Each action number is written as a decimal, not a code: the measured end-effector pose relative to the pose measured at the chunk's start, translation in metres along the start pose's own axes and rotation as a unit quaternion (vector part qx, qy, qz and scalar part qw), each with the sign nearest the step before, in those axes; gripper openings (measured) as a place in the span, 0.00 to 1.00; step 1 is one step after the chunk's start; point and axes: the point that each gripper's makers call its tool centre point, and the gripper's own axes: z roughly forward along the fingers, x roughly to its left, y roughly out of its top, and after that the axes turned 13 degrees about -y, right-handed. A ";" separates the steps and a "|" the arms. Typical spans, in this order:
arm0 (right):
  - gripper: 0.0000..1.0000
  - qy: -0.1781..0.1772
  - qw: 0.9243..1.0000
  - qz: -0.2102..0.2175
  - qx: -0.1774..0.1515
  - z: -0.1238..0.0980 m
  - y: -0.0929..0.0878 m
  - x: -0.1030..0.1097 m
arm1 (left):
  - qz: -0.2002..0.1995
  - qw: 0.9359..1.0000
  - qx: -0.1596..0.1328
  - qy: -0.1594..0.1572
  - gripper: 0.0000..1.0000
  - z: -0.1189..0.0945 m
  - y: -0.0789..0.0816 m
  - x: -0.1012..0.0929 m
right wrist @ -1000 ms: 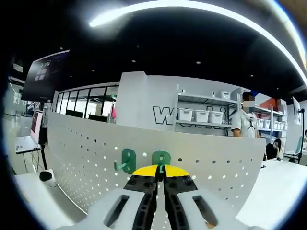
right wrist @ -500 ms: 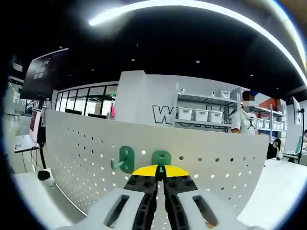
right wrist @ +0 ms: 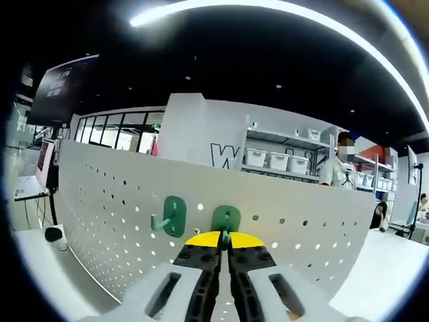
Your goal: Insert the hook assembly into the mounting plate slot until the hook locks in place.
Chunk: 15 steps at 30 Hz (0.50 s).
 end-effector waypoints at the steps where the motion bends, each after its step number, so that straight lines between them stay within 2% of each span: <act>1: 0.01 -0.004 1.000 -0.019 -0.003 0.001 -0.001 0.000 | 0.000 1.000 -0.001 0.000 0.59 0.000 0.000 0.000; 2: 0.01 -0.009 0.999 -0.033 -0.005 0.001 -0.001 -0.001 | 0.000 1.000 -0.001 -0.001 0.59 0.000 0.000 0.000; 3: 0.01 -0.015 0.998 -0.068 -0.008 0.001 -0.001 0.000 | 0.001 1.000 -0.001 -0.001 0.59 0.000 0.000 0.000; 7: 0.01 -0.017 0.997 -0.069 -0.009 0.000 -0.003 0.001 | 0.002 1.000 0.000 -0.002 0.59 0.000 0.000 -0.001; 8: 0.01 -0.023 0.995 -0.097 -0.008 0.000 -0.004 0.000 | 0.001 1.000 0.000 -0.002 0.59 0.000 -0.001 -0.001; 9: 0.01 -0.023 0.994 -0.104 -0.012 0.000 -0.003 0.001 | 0.001 1.000 0.001 -0.002 0.59 0.000 -0.001 -0.001; 12: 0.02 -0.018 0.998 -0.060 0.010 -0.003 -0.013 0.001 | 0.002 1.000 -0.001 -0.003 0.59 0.001 0.000 -0.002; 15: 0.06 -0.023 0.998 -0.048 0.026 -0.003 -0.024 -0.005 | 0.003 1.000 0.000 -0.004 0.59 0.002 0.000 -0.002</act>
